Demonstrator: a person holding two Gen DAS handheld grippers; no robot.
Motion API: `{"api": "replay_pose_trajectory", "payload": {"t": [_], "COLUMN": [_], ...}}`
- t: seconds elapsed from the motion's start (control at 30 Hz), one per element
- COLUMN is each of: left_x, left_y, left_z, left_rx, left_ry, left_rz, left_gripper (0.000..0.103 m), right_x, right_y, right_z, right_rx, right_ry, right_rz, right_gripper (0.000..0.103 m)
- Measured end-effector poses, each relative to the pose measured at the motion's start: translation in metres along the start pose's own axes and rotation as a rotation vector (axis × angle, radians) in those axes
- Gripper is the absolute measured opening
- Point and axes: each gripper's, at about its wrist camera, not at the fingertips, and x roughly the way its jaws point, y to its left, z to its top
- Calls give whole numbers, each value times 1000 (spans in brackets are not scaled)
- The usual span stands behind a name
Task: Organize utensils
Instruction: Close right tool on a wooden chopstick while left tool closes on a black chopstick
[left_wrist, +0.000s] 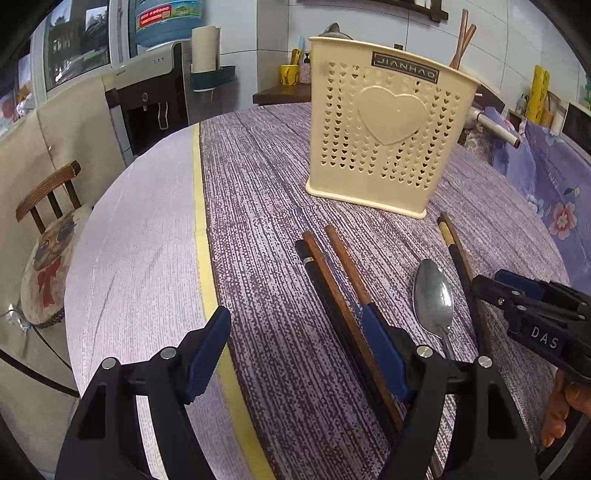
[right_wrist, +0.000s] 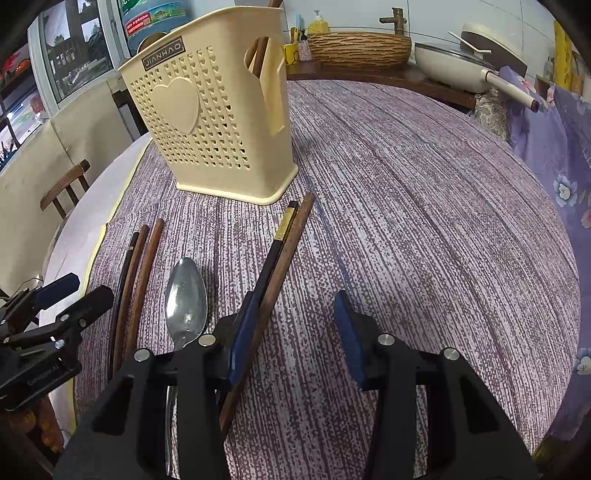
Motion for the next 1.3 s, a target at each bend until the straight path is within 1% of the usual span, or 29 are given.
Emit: {"api": "replay_pose_trajectory", "payload": {"t": [0.13,0.27,0.5,0.7,0.73,0.83,0.9,0.97,1.07,1.1,1.17,1.2,1.23,1.3], "left_x": [1,6,5,3,4,3,2,3,6,6,9,11,12,16], "left_y": [0,1,0,18,21,26,26,22,20,20,18,18,18,16], "left_z": [-2,-5,-6,-6,-6,-1,3,7,9,8,8,8,8,8], "left_rx": [12,2,27,-16,-25,-67,-80,-69,-82,-86,-85,-90,-96,-100], "left_ry": [-7,13,11,19,24,15,8,2,12,15,24,31,37,57], "left_rz": [39,32,64,63,74,39,26,34,31,30,39,38,33,29], "left_gripper": [72,72,72,73,72,71,71,71,71,70,65,60,56,52], "right_x": [0,0,-2,-8,-7,-8,-7,-6,2,4,9,10,13,15], "right_y": [-3,-4,-4,-25,-30,-42,-41,-37,-29,-26,-20,-19,-17,-14], "right_z": [0,0,0,0,1,4,9,14,21,22,26,26,26,27], "right_rx": [5,11,-6,25,44,118,117,116,114,109,99,94,89,79], "right_ry": [-2,-6,-12,-12,-7,-1,-3,-6,8,11,19,22,25,22], "right_rz": [4,5,-18,-33,-34,31,34,37,25,18,-4,-8,-15,-39], "right_gripper": [44,44,44,43,41,40,40,40,38,35,30,28,27,26]}}
